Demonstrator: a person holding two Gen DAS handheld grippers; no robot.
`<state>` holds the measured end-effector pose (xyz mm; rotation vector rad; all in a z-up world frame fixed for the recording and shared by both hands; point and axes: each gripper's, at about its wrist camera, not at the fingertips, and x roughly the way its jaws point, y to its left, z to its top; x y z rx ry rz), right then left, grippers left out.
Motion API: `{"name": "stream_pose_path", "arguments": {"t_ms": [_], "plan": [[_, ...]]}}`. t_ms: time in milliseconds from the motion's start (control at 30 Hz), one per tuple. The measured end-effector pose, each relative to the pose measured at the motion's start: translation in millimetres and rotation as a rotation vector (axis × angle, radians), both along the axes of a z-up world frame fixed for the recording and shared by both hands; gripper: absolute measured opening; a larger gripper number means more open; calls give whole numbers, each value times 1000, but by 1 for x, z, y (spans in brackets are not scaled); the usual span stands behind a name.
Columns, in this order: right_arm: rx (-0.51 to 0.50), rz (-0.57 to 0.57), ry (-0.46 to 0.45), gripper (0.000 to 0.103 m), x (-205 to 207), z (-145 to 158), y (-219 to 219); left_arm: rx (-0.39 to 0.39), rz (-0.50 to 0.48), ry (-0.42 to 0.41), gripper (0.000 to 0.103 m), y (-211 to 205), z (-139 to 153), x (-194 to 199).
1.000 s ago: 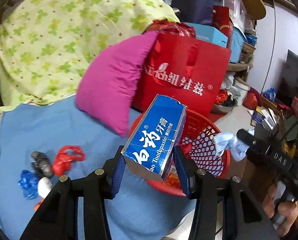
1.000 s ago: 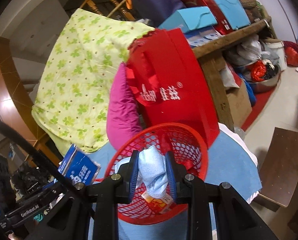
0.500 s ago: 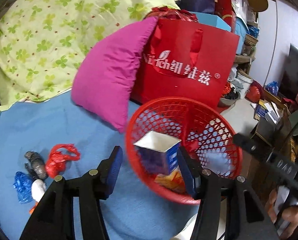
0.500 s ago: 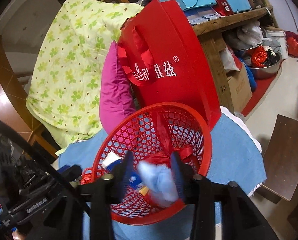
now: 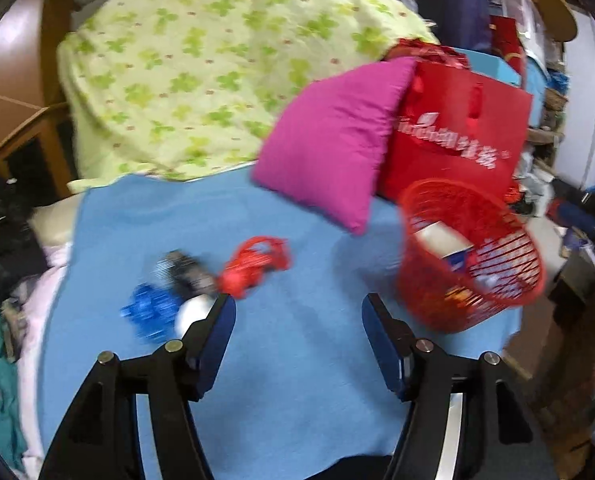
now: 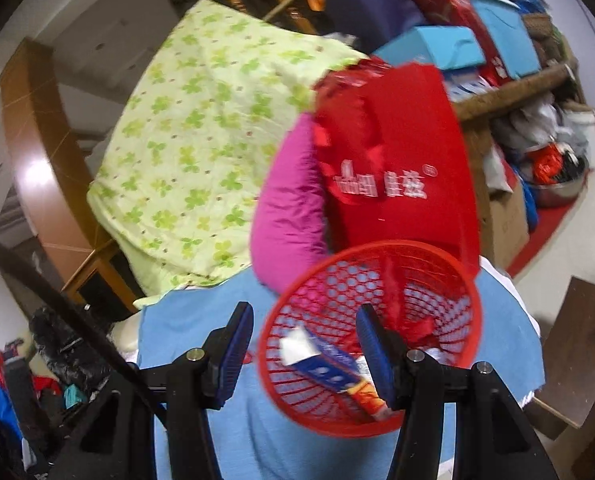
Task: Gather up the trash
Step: 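Withdraw both open tools from the basket toward the remaining plastic bags, then grasp the orange bag with the left tool while the right tool grasps the white bag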
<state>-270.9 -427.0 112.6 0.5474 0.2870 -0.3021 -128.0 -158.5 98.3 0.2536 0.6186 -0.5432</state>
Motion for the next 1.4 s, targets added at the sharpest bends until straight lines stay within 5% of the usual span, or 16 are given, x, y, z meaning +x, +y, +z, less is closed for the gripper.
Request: {"name": "stream_pose_path", "arguments": {"t_ms": [433, 667, 1033, 1167, 1400], "plan": [[-64, 256, 59, 58, 65, 0, 104, 73, 398, 39, 67, 187, -50, 10], [-135, 330, 50, 58, 57, 12, 146, 33, 439, 47, 67, 215, -47, -5], [-104, 421, -13, 58, 42, 49, 159, -47, 403, -95, 73, 223, 22, -43], [-38, 478, 61, 58, 75, 18, 161, -60, 353, -79, 74, 212, 13, -31], [12, 600, 263, 58, 186, -63, 181, -17, 373, 74, 74, 193, -41, 16]]}}
